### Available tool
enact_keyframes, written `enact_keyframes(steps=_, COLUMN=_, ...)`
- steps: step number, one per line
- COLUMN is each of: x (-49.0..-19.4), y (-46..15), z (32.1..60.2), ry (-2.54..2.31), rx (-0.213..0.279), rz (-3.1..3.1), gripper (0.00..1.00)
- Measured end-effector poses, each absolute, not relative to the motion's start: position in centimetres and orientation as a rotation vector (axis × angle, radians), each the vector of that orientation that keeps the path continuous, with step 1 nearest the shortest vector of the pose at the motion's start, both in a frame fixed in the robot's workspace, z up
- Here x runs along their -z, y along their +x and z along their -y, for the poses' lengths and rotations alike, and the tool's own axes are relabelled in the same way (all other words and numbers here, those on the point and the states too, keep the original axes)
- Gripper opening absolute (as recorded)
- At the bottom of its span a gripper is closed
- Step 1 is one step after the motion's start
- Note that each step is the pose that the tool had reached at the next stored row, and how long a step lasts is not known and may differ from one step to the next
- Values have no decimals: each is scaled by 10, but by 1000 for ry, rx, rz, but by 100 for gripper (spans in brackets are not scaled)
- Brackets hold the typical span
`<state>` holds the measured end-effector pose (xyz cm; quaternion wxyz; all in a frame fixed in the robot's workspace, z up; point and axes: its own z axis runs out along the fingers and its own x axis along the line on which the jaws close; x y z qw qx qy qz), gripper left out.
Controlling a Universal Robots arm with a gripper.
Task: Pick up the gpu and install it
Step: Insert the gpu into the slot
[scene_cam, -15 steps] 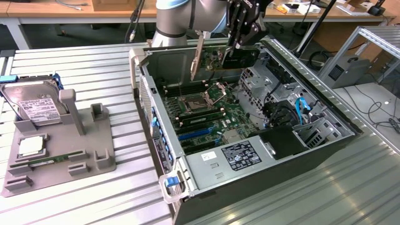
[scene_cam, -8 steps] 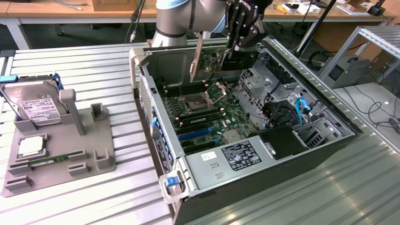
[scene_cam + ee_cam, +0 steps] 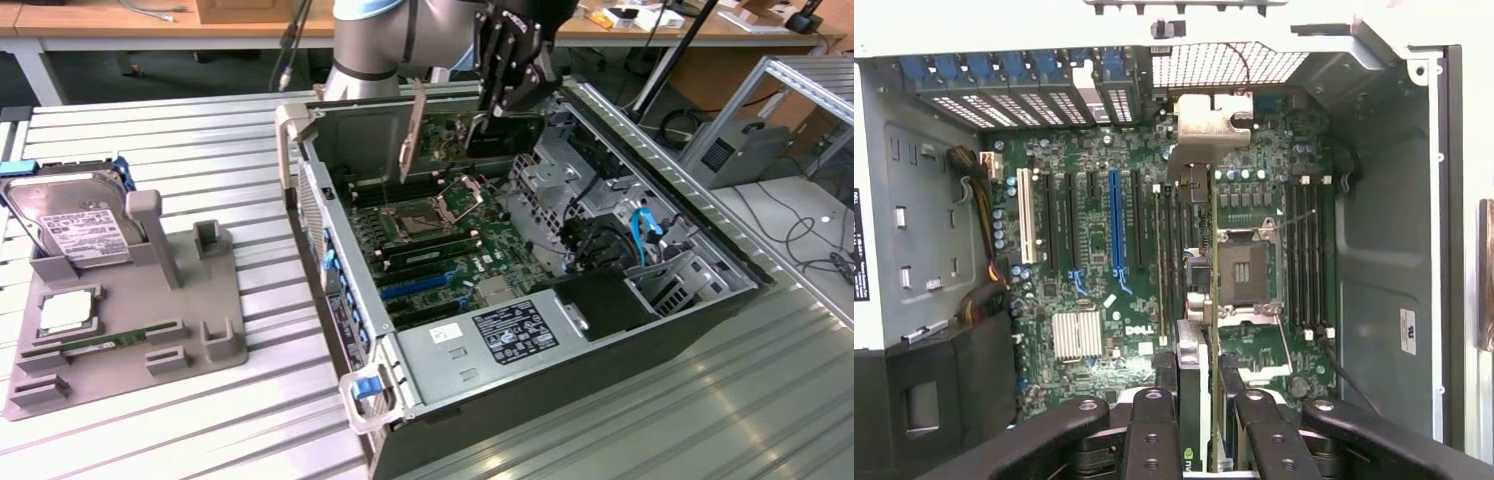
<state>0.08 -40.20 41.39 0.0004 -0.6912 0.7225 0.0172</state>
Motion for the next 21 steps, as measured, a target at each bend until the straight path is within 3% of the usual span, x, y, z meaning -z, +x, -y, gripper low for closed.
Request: enact_keyframes(steps=21, x=-385, y=-2, z=409, ry=-2255, rx=-51, rz=-2190, gripper=27)
